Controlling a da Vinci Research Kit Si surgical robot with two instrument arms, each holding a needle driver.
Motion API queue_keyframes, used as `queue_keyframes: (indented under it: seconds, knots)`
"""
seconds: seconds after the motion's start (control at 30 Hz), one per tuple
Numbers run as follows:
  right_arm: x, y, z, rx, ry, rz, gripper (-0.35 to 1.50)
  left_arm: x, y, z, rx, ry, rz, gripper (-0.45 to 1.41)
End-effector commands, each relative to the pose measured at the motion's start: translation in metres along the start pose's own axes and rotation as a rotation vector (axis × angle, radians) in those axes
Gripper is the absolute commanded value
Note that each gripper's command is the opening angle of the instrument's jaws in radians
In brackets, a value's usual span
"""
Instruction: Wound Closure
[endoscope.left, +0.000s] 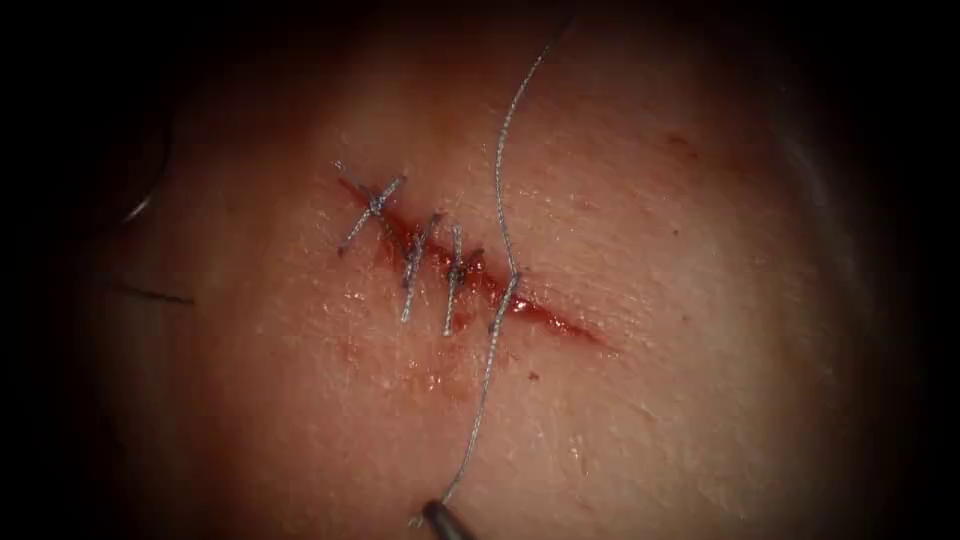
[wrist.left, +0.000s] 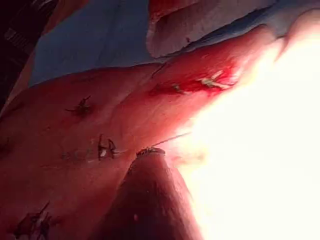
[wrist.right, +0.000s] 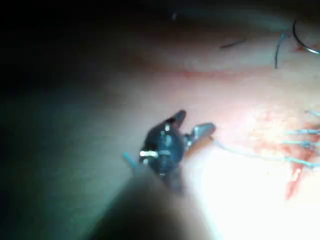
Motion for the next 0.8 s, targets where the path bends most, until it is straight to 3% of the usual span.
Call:
queue_keyframes:
  seconds: [0.03,0.17,0.3,0.57,0.7,0.8]
  knots:
    - [-0.0001,-0.0011,-0.0004,0.003,0.001,0.009,1.12,0.0005,0.0,-0.0002,-0.01,0.006,0.002,-0.45]
    - [0.0004,-0.001,-0.0017,0.012,0.002,0.012,1.29,0.0012,0.0013,-0.0038,-0.041,0.02,-0.003,-0.45]
    - [0.001,-0.0006,-0.0032,0.023,0.002,0.017,1.3,0.0019,0.0034,-0.0071,-0.069,0.038,0.0,-0.45]
    - [0.0037,0.004,-0.0041,0.028,0.029,0.038,0.98,0.0026,0.0104,-0.0141,-0.104,0.051,0.023,-0.45]
    - [0.005,0.0074,-0.0028,0.02,0.051,0.043,0.6,0.0024,0.0133,-0.0175,-0.118,0.053,0.035,-0.45]
    - [0.0054,0.01,-0.0015,0.012,0.064,0.033,0.02,0.0021,0.0151,-0.0199,-0.128,0.055,0.043,-0.45]
